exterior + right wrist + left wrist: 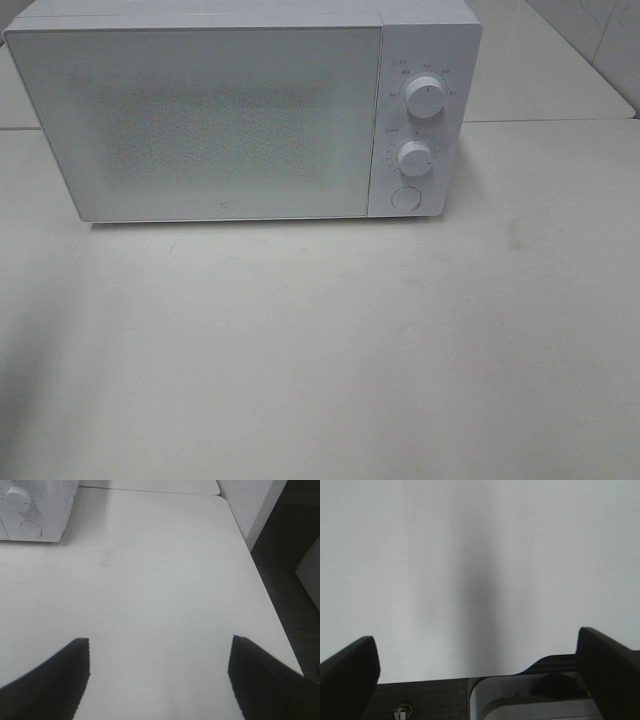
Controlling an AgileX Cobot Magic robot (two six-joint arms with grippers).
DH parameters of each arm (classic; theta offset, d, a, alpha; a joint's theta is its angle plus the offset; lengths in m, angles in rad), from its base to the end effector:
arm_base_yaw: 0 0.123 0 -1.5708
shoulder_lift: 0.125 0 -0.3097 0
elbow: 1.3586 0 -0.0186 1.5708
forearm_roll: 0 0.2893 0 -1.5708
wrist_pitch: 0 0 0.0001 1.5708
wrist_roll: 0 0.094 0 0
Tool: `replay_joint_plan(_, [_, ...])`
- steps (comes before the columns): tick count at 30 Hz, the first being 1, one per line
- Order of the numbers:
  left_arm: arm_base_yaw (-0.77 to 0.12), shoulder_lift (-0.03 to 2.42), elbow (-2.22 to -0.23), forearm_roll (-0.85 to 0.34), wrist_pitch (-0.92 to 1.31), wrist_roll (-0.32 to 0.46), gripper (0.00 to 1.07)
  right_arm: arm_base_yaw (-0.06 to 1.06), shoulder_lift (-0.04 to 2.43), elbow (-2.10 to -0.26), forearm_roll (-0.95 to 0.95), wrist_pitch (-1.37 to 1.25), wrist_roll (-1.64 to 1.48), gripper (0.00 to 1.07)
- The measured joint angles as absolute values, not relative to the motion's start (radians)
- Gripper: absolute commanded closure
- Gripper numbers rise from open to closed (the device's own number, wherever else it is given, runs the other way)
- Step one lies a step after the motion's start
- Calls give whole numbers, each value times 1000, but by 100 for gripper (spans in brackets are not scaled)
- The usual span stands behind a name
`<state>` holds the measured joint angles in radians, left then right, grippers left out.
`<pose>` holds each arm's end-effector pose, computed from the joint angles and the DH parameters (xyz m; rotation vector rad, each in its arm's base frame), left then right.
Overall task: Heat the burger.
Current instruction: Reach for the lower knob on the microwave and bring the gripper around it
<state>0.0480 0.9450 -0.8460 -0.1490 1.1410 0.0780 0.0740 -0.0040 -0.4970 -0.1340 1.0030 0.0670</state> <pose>0.1793 -0.0041 0.3249 -0.0046 2.7112 -0.1652 0.0093 -0.0099 0.2990 -0.0053 1.9793 -0.0672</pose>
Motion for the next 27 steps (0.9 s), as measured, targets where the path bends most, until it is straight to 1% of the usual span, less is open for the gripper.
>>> replay_joint_plan(2, [48, 826, -789, -107, 1141, 61, 6, 74, -4, -497, -134, 1003, 67, 31])
replay_joint_plan(4, [48, 794, -776, -104, 1140, 58, 6, 74, -4, -497, -134, 1003, 67, 31])
replay_joint_plan(5, [48, 729, -742, -102, 1137, 57, 6, 74, -4, -497, -134, 1003, 67, 31])
replay_joint_plan(8, [48, 704, -729, -102, 1133, 57, 6, 74, -4, -497, -134, 1003, 67, 31])
replay_joint_plan(10, [48, 602, -666, -102, 1089, 57, 6, 74, -4, -497, -134, 1003, 67, 31])
replay_joint_plan(11, [48, 602, -666, -102, 1089, 57, 6, 74, -4, -497, -134, 1003, 67, 31])
replay_joint_plan(16, [48, 447, -588, -99, 1048, 57, 6, 74, -4, -497, -134, 1003, 67, 31])
replay_joint_plan(17, [48, 447, -588, -99, 1048, 57, 6, 74, -4, -497, -134, 1003, 67, 31])
replay_joint_plan(19, [48, 372, -557, -91, 1030, 57, 6, 74, -4, -497, -134, 1003, 67, 31])
replay_joint_plan(22, [48, 347, -551, -91, 1030, 57, 6, 74, -4, -497, -134, 1003, 67, 31])
replay_joint_plan(24, [48, 259, -547, -89, 1028, 57, 6, 74, -4, -497, -134, 1003, 67, 31])
replay_joint_plan(27, [48, 203, -541, -87, 1038, 56, 6, 74, -4, -497, -134, 1003, 67, 31])
